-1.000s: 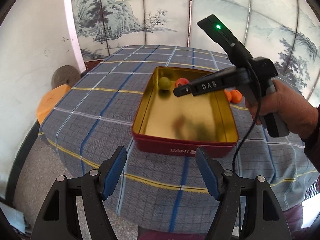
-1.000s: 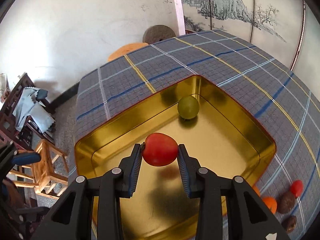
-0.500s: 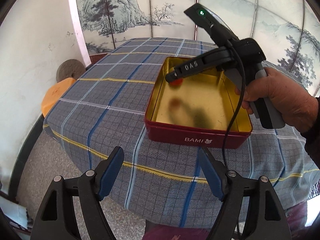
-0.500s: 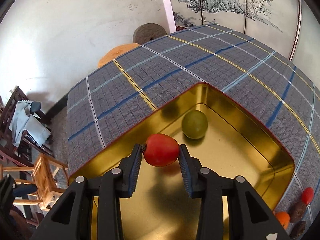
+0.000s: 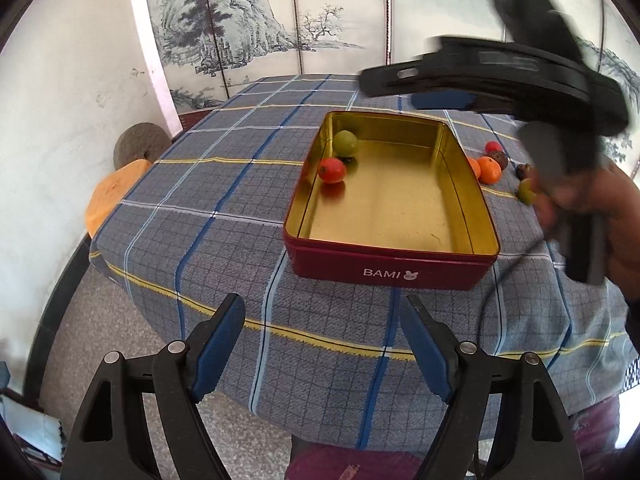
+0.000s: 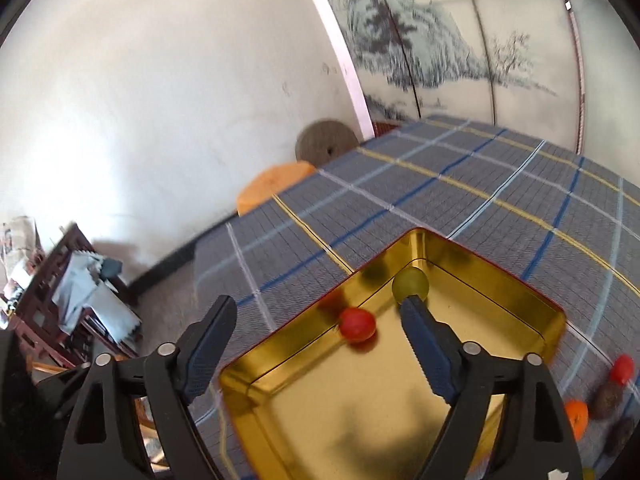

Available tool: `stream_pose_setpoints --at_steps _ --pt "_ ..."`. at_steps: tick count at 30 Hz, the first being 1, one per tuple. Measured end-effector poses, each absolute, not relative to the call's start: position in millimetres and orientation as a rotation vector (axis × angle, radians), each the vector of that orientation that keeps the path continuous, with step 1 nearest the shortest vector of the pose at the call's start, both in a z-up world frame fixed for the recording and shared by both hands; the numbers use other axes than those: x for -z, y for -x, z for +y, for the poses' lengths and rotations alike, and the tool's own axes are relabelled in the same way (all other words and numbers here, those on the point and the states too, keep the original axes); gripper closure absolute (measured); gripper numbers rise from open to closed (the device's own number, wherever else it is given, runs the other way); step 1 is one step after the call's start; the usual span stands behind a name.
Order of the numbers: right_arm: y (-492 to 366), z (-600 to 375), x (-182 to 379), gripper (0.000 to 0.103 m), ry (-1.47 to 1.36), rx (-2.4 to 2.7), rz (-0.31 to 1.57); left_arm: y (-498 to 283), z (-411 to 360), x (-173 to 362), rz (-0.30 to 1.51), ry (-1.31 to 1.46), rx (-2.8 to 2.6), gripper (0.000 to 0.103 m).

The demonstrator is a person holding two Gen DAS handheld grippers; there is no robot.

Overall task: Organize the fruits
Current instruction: 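Move the left gripper to the green lime on the cloth and grasp it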

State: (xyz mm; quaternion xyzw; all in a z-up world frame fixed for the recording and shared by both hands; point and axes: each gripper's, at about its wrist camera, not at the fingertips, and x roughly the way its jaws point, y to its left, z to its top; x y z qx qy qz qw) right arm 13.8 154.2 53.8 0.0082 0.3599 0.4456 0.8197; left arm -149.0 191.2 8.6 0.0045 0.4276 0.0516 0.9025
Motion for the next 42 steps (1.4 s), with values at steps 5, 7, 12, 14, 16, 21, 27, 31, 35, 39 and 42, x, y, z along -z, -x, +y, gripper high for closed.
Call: stream_pose_setpoints --at_steps 5,7,12,14,16,21,27,31,35,39,42 --pt "23.8 98.6 -59.0 0.017 -0.058 -0.936 0.704 149.4 183.2 -12.2 0.879 -0.033 -0.098 0.023" --pt "42.3 67.1 -57.6 0.013 -0.036 -0.882 0.680 149.2 179.8 -13.7 0.877 -0.044 -0.093 0.023" --pt "72.0 -28.3 -42.7 0.009 -0.012 -0.662 0.687 145.5 165.6 -18.2 0.873 -0.073 -0.067 0.023" --pt "74.7 -74.5 -35.1 0.009 -0.047 -0.547 0.700 142.8 155.7 -19.4 0.875 -0.091 -0.048 0.023" --pt "78.0 -118.5 -27.2 0.009 -0.064 -0.400 0.719 140.1 145.3 -20.3 0.875 -0.112 -0.032 0.023" --pt "75.6 -203.8 -9.2 0.006 -0.121 -0.081 0.782 131.6 109.2 -24.8 0.877 -0.165 0.051 0.023" --pt "62.1 -274.0 14.9 0.000 -0.239 0.140 0.882 105.6 67.5 -30.0 0.912 -0.125 0.234 0.023" --pt "55.7 -297.1 21.4 0.000 -0.242 0.172 0.882 68.2 37.1 -33.1 0.942 -0.059 0.335 0.023" --pt "44.4 -304.9 23.2 0.000 -0.218 0.160 0.897 34.5 2.9 -29.8 0.934 -0.064 0.363 0.023" --pt "43.5 -304.6 23.2 0.000 -0.217 0.130 0.884 -5.9 -24.1 -13.2 0.958 -0.054 0.372 0.023" --pt "47.8 -304.7 22.4 0.000 -0.243 0.091 0.870 -30.2 -35.8 3.1 0.990 -0.030 0.369 0.026"
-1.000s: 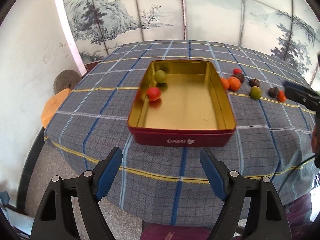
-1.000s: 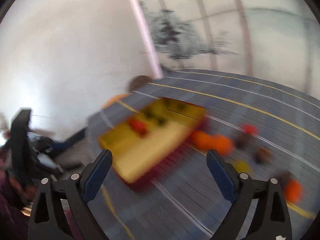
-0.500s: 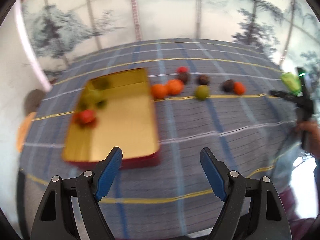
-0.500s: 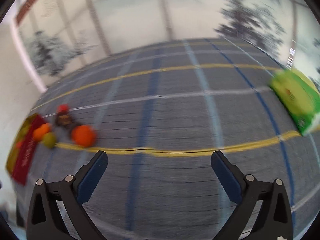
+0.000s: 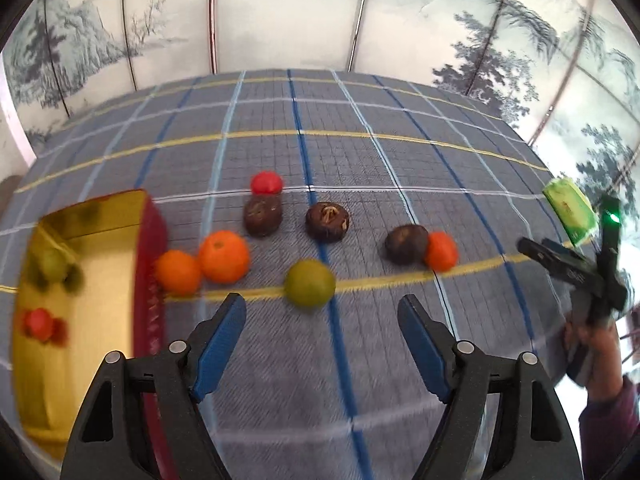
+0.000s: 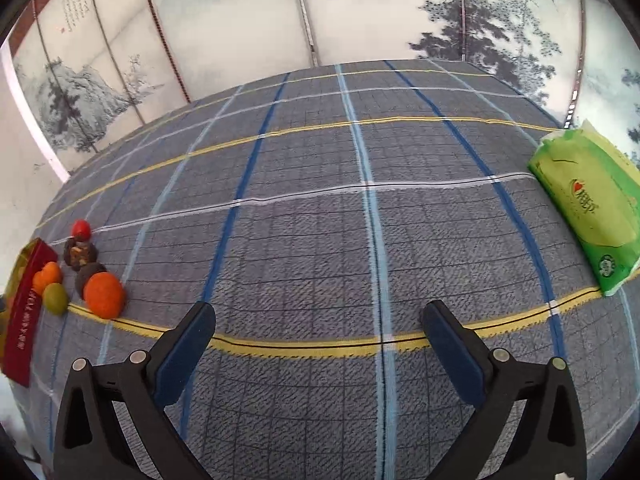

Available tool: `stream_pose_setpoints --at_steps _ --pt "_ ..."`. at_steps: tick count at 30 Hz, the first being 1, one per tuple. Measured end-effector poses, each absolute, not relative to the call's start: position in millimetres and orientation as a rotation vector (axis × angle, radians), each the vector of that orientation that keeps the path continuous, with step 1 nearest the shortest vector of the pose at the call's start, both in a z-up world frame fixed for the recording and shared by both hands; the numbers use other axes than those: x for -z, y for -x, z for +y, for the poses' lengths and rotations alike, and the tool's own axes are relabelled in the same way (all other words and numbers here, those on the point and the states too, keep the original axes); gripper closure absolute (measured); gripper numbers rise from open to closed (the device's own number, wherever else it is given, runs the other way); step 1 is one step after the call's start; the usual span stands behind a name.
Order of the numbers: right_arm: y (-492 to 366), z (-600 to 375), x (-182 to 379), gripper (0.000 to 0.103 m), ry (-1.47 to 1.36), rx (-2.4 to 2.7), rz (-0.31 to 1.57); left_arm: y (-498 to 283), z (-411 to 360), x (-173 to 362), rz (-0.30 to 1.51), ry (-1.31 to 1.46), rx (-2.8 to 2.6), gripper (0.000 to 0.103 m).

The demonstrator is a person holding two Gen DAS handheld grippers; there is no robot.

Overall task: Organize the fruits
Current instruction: 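Move the left gripper to the green lime on the cloth and grasp it, then grasp the orange tangerine with the right gripper while the left gripper carries the lime toward the tin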

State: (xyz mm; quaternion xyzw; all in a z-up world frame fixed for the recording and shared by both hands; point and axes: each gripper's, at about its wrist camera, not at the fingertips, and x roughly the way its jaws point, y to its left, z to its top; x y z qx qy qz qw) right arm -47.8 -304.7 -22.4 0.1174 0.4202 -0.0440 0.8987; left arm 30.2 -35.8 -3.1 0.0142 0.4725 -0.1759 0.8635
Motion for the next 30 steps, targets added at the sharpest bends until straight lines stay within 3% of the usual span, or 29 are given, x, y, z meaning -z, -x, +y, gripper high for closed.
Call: stream_pose_setpoints --at_steps 6,10,19,22,30 --pt "49.6 -308.4 22.0 0.000 -0.281 0.065 0.852 -57.5 -34.9 29.3 1.024 0.023 0.297 0.033" --pt "49.6 -307.7 21.7 0.000 -0.286 0.051 0.850 -64.2 -34.7 51.0 1.081 0.068 0.315 0.066" --pt "51.0 -307.9 20.6 0.000 -0.291 0.036 0.844 -37.1 -29.4 40.5 1.031 0.149 0.330 0.067" --pt "59.9 -292.8 9.0 0.000 -0.292 -0.129 0.766 -24.3 -26.3 30.6 1.032 0.164 0.351 0.067" --pt "39.2 -195.0 -8.8 0.017 0.010 -0.527 0.776 10.6 -16.6 1.3 1.012 0.166 0.385 0.067"
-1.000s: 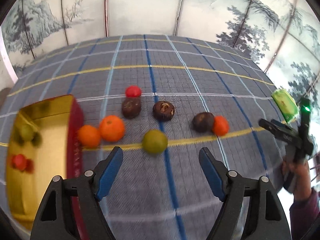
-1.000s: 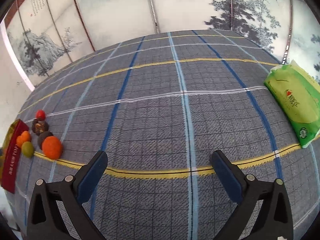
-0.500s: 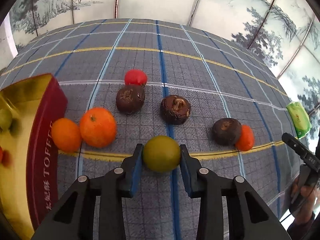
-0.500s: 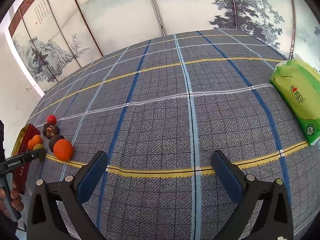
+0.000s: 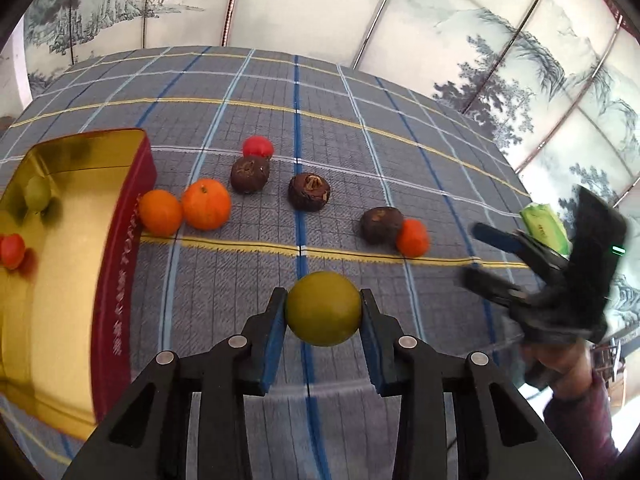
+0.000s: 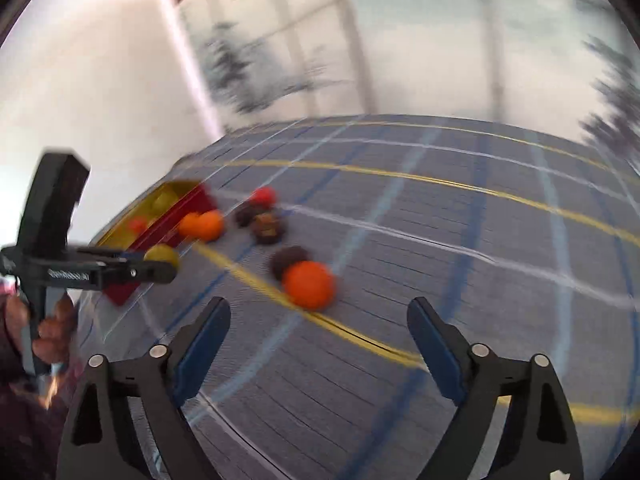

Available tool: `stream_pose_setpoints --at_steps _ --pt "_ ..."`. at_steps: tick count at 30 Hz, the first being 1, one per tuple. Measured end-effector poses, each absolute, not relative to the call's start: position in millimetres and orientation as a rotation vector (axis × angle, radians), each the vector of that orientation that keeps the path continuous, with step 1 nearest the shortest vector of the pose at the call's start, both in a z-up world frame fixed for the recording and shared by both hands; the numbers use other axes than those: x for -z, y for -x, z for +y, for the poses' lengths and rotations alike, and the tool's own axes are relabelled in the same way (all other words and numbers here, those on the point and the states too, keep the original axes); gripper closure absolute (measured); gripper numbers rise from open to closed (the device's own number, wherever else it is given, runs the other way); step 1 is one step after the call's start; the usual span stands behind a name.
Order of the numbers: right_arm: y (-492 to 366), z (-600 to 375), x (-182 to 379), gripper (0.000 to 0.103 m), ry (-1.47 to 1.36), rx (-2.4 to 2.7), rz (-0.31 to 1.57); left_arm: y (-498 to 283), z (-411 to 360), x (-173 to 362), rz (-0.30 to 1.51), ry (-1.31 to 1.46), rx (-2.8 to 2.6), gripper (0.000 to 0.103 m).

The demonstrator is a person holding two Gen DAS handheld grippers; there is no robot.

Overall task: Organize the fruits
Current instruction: 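Grasp the orange tangerine with the right gripper while the left gripper carries the lime toward the tin, then lower the lime into the tin and open the left gripper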

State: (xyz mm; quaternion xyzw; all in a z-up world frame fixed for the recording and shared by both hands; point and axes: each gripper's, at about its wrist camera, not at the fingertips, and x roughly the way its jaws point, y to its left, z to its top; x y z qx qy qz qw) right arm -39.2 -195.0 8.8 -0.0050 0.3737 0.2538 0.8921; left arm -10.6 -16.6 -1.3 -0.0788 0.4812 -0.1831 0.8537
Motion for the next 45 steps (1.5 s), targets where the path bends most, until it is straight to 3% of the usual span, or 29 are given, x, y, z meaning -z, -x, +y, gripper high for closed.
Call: stream_pose_setpoints --at_steps 7,10,13,14,28,45 --pt "-2.3 -169.7 17.3 0.023 0.083 -0.548 0.871 27.5 -4.9 -13.4 0.994 0.170 0.377 0.067" --pt "-8.7 -163.5 27.6 0.040 0.097 -0.548 0.909 32.3 3.7 -17.2 0.989 0.189 0.368 0.067" --pt "-5.7 -162.5 28.9 0.067 0.102 -0.552 0.914 36.4 16.6 -20.3 0.983 0.216 0.352 0.067" --pt "-3.9 -164.9 29.3 0.069 0.086 -0.548 0.915 37.8 20.3 -21.2 0.982 0.225 0.347 0.067" --pt "33.8 -239.5 19.6 0.069 -0.196 -0.300 0.846 45.6 105.2 -31.4 0.894 0.200 0.126 0.066" --pt "31.0 -248.6 24.2 0.069 -0.243 -0.244 0.874 32.9 168.3 10.5 0.869 0.031 -0.091 0.066"
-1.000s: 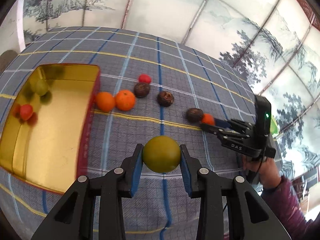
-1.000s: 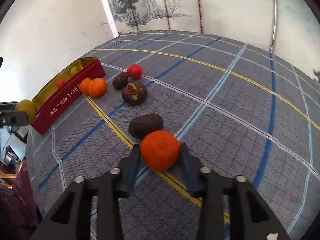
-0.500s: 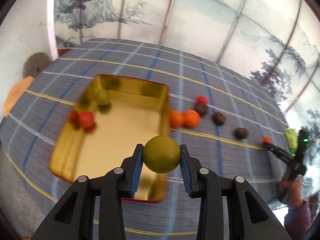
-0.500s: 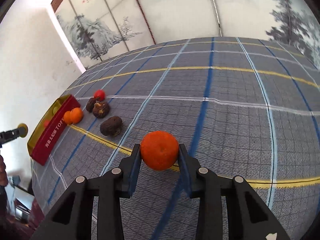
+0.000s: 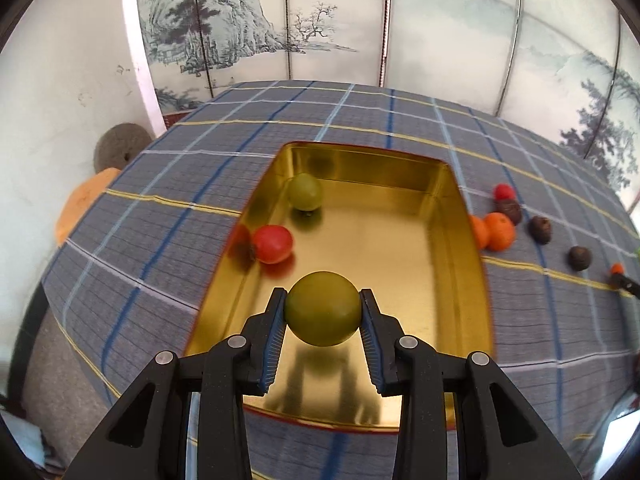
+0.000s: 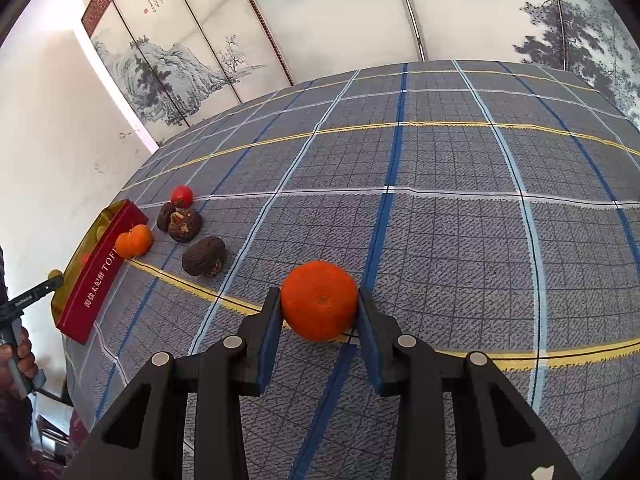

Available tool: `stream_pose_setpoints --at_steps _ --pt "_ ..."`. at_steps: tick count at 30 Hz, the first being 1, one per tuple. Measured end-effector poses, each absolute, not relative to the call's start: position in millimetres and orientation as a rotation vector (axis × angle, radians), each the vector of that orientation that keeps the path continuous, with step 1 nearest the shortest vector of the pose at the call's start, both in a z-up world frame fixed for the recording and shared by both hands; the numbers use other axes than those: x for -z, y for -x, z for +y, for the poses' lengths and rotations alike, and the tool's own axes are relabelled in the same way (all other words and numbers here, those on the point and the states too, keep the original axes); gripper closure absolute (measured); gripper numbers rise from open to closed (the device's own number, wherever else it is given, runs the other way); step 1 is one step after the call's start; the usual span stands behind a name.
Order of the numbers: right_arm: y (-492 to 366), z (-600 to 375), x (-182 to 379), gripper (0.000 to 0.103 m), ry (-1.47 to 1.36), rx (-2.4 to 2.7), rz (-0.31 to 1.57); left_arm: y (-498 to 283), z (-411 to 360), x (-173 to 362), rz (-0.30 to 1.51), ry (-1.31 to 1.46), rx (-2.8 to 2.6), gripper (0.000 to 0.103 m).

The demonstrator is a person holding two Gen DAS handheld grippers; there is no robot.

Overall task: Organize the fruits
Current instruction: 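Lower the lime into the tin and open the left gripper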

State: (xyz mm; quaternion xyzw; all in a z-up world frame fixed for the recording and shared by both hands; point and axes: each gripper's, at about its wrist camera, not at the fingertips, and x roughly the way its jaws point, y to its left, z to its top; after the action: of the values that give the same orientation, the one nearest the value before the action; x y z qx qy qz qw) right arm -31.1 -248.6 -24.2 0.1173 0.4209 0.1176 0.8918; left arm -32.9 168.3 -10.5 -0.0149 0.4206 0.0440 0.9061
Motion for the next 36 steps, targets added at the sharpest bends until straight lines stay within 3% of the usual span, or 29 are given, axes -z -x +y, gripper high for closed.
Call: stream_pose_setpoints --at_steps 36 --pt "31.0 -247.7 23.9 0.068 -0.238 -0.237 0.877 17.7 196.9 30.3 0.893 -0.027 -0.150 0.064"
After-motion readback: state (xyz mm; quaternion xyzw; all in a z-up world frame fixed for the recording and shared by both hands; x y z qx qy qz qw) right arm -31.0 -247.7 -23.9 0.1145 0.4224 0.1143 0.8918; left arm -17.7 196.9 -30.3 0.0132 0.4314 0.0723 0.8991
